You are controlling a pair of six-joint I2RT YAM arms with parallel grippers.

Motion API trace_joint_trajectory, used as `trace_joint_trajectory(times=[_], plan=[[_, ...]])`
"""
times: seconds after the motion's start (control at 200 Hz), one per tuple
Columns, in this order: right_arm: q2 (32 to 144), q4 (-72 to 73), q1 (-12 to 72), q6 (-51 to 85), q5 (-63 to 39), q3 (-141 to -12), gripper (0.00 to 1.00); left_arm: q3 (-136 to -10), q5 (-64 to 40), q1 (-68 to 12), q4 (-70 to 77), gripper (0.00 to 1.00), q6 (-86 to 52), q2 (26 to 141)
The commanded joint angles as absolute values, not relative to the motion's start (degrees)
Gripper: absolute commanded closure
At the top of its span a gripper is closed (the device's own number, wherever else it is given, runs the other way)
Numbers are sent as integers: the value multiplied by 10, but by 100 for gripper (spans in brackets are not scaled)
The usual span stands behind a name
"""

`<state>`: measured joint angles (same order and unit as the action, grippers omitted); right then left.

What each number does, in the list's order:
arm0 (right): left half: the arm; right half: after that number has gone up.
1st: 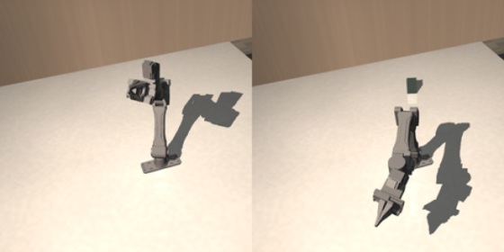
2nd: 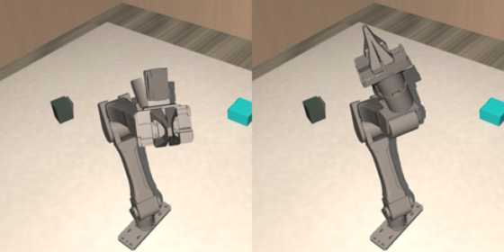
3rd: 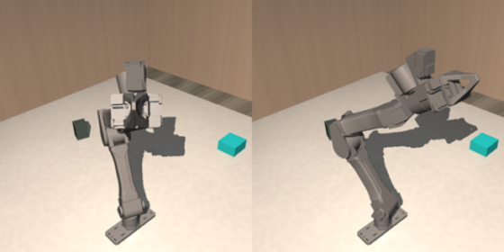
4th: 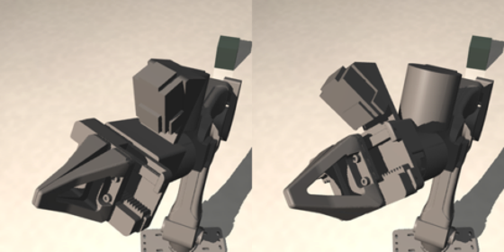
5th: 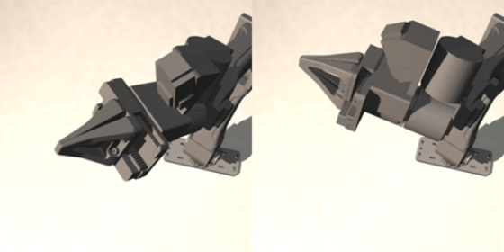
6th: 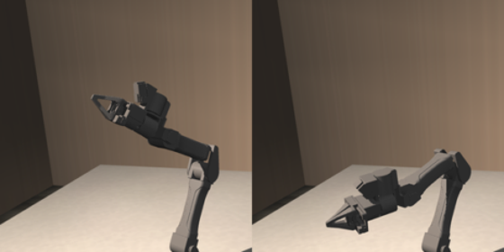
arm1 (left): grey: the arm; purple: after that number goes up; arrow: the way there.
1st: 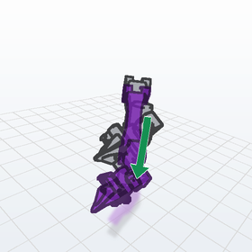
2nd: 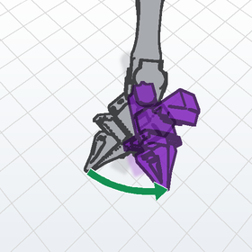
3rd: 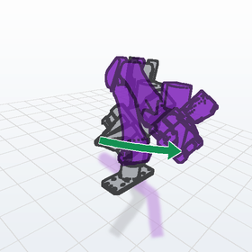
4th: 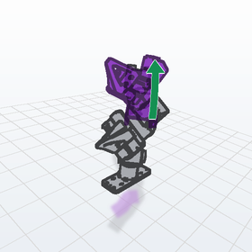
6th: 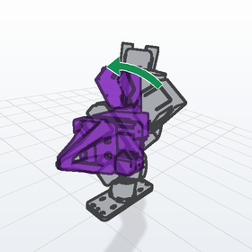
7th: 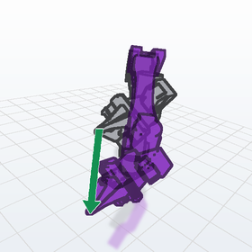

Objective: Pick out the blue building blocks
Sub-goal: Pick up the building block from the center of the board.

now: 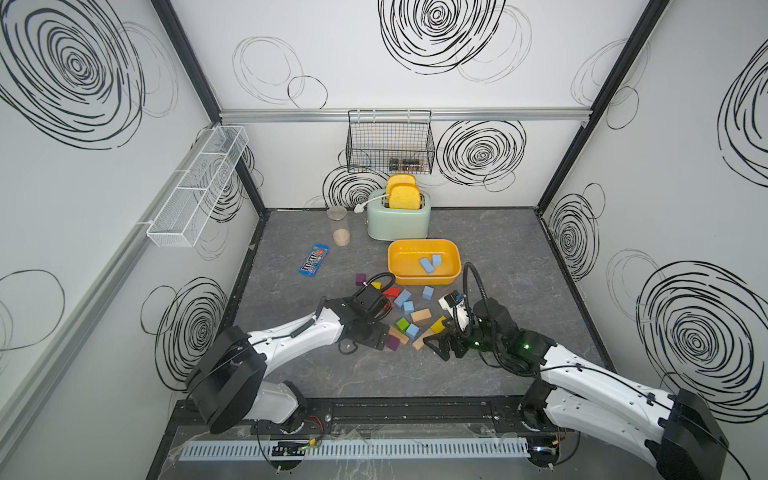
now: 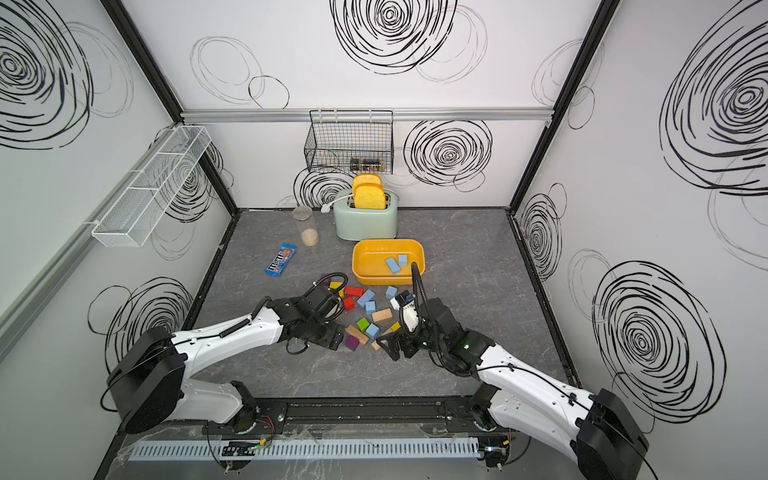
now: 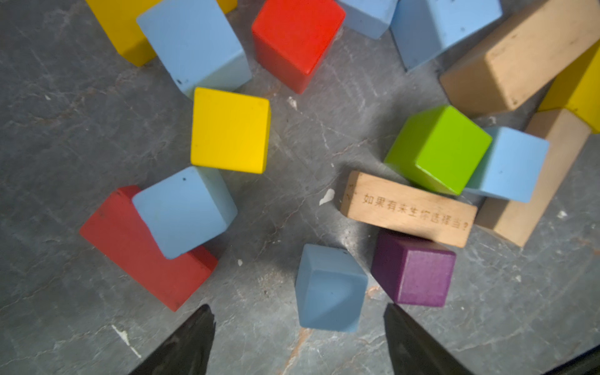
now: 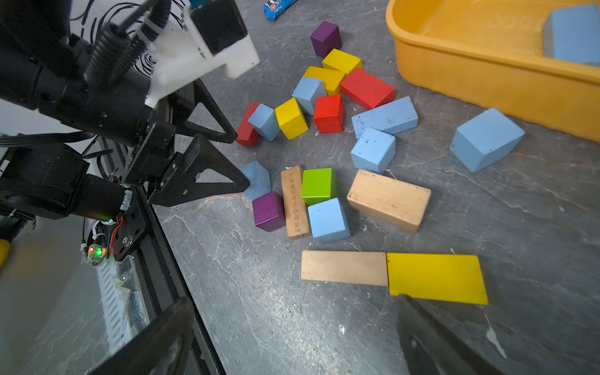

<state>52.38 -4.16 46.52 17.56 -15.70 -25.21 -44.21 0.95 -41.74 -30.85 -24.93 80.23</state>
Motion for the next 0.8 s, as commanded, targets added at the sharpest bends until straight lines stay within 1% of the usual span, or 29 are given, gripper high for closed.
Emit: trace_joint_trajectory(times=[0.0,0.195,0.4,0.47,0.53,0.66,0.796], plan=[[526,-30,468,172,-156,-252,2,-436,18,-412,-291,16,-254,818],[530,-19,468,177,-152,-245,2,-439,5,-406,-279,24,-248,843],[544,-9,468,183,-148,-243,2,-442,0,-406,-278,27,-227,864],[550,-8,467,185,-147,-244,2,-441,-1,-406,-276,31,-226,867],[553,-8,467,185,-144,-245,2,-442,-3,-406,-274,32,-225,871],[555,-8,466,185,-140,-245,2,-446,-8,-406,-273,39,-222,878],[556,-8,464,186,-139,-244,2,-450,-16,-406,-278,42,-219,883]])
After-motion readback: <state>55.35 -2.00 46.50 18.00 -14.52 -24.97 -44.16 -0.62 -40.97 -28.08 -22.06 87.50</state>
